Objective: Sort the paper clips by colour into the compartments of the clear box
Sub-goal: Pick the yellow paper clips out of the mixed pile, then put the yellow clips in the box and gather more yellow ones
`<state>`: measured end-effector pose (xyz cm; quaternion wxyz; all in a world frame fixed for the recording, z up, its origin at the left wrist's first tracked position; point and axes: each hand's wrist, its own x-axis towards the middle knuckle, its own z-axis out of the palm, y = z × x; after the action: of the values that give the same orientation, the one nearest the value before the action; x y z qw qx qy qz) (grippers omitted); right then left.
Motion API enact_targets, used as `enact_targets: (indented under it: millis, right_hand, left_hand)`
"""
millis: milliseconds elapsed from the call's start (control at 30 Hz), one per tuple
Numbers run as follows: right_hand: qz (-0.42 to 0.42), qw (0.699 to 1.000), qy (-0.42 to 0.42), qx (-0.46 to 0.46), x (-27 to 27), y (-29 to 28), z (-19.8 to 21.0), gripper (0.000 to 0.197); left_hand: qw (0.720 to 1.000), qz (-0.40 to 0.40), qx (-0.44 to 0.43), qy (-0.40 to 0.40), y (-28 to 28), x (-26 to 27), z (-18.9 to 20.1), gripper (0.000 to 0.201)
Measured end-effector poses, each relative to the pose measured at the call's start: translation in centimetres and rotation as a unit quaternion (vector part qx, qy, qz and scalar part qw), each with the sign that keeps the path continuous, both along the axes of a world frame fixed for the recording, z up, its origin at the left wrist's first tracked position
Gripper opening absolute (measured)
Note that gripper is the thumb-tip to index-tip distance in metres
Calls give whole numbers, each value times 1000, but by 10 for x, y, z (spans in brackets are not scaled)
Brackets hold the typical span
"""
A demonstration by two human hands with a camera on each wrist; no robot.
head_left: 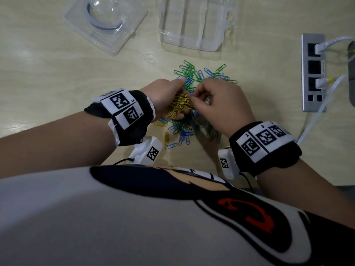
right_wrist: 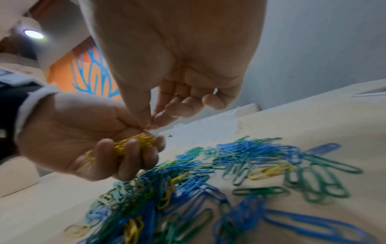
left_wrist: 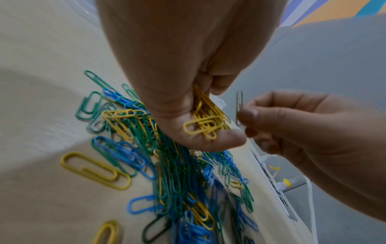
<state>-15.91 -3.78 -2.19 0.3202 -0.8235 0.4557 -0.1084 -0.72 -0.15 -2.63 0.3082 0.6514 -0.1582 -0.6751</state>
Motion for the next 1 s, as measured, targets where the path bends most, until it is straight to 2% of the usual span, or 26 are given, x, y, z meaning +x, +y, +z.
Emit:
enact_targets:
  millis: [67, 200, 300, 467, 567, 633, 867, 1000]
  right_hand:
    - [20, 1000, -5, 6, 7, 2, 0, 12]
    - [-28, 999, -18, 2, 7, -3, -5, 14]
    - [-36, 998, 44, -21, 0, -14, -10, 18]
    - [-56, 993, 94, -42, 8, -43, -16, 43]
    - [-42, 991, 125, -31, 20, -61, -20, 61]
    - [-28, 985, 166, -25, 25, -68, -22, 66]
    - [-4, 990, 130, -52, 21, -58, -15, 44]
    - [38, 990, 128, -51, 17, -38, -12, 42]
  left_hand:
    - [1000, 1, 2, 2, 1, -1, 1, 38]
    - [1000, -8, 11, 11, 2, 3, 0, 38]
    - [1000, -15, 14, 0, 1, 10, 4, 42]
    - [1000, -16, 1, -15, -8, 24, 14, 43]
    - [1000, -14, -12, -23, -15, 31, 19, 43]
    - [999, -13, -21, -25, -19, 34, 22, 43]
    - [999, 10, -45, -28, -34, 40, 24, 44]
    - [998, 24, -57, -26, -43, 40, 28, 43]
